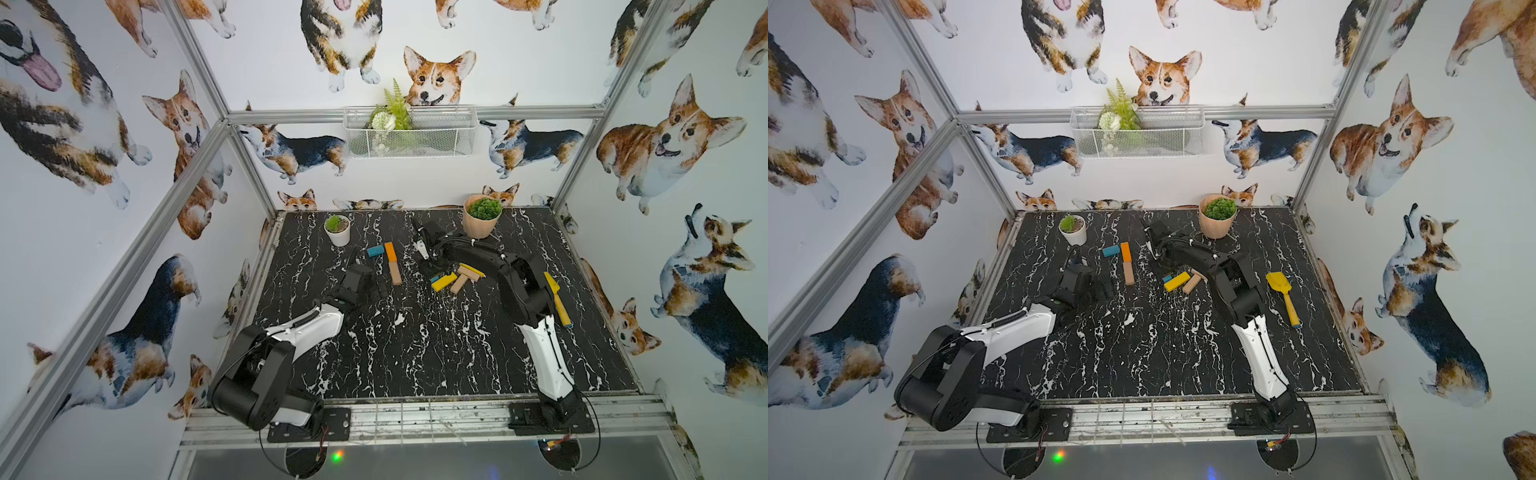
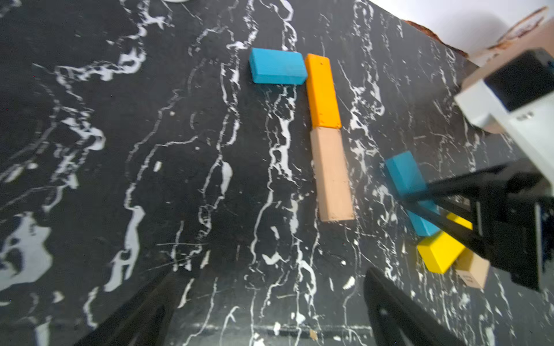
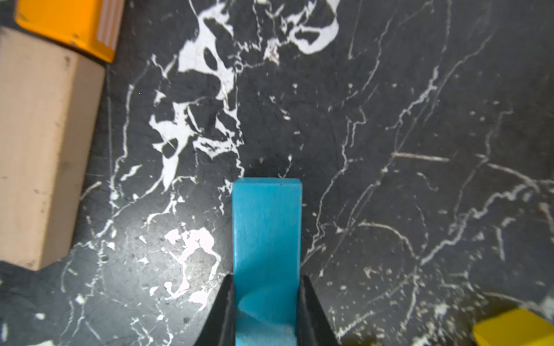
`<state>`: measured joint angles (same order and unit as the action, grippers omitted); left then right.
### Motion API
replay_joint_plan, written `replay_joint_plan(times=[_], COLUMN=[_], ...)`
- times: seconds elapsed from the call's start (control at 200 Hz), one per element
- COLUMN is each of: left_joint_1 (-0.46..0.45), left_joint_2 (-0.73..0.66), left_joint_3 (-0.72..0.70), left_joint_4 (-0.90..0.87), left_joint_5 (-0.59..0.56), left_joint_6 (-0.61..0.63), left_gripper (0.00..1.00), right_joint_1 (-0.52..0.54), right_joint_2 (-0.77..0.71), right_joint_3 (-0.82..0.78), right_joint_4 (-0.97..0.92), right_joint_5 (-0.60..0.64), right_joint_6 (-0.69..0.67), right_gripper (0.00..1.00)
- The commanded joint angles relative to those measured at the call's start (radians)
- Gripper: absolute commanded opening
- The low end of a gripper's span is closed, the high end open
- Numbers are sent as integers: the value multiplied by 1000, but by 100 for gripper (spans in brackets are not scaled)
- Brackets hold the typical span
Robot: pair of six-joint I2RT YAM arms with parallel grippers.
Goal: Assemble a giraffe with building blocks
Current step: Pick up the building block from the center of the board, then assemble the building block at the center of the board.
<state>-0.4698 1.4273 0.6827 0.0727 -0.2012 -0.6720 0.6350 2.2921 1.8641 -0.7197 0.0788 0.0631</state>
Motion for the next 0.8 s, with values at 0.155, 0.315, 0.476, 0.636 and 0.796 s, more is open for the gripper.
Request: replay_joint_plan(times=[0.155, 0.315, 0.476, 0.636, 0.796], left_joint_1=[29, 76, 79, 81, 83], left_joint_2=[-20, -20, 4, 5, -13], left_joint_3=[-50, -43, -51, -63, -75], left_joint_4=[-21, -26, -4, 31, 42], left_joint_5=[-146, -74, -53, -23, -20], left_joint_6=[-10, -41, -59, -62, -60], left_gripper=[100, 100, 100, 100, 100], right_joint_1=[75, 160, 240, 249, 253], right_joint_2=[-106, -166, -133, -72, -43], right_joint_3=[67, -58, -72, -27, -5], right_joint_4=[-168, -129, -98, -106, -100], right_joint_5=[117, 64, 63, 28, 0], right_joint_6=[332, 541, 621, 644, 649], right_gripper=[10, 8, 8, 8, 8])
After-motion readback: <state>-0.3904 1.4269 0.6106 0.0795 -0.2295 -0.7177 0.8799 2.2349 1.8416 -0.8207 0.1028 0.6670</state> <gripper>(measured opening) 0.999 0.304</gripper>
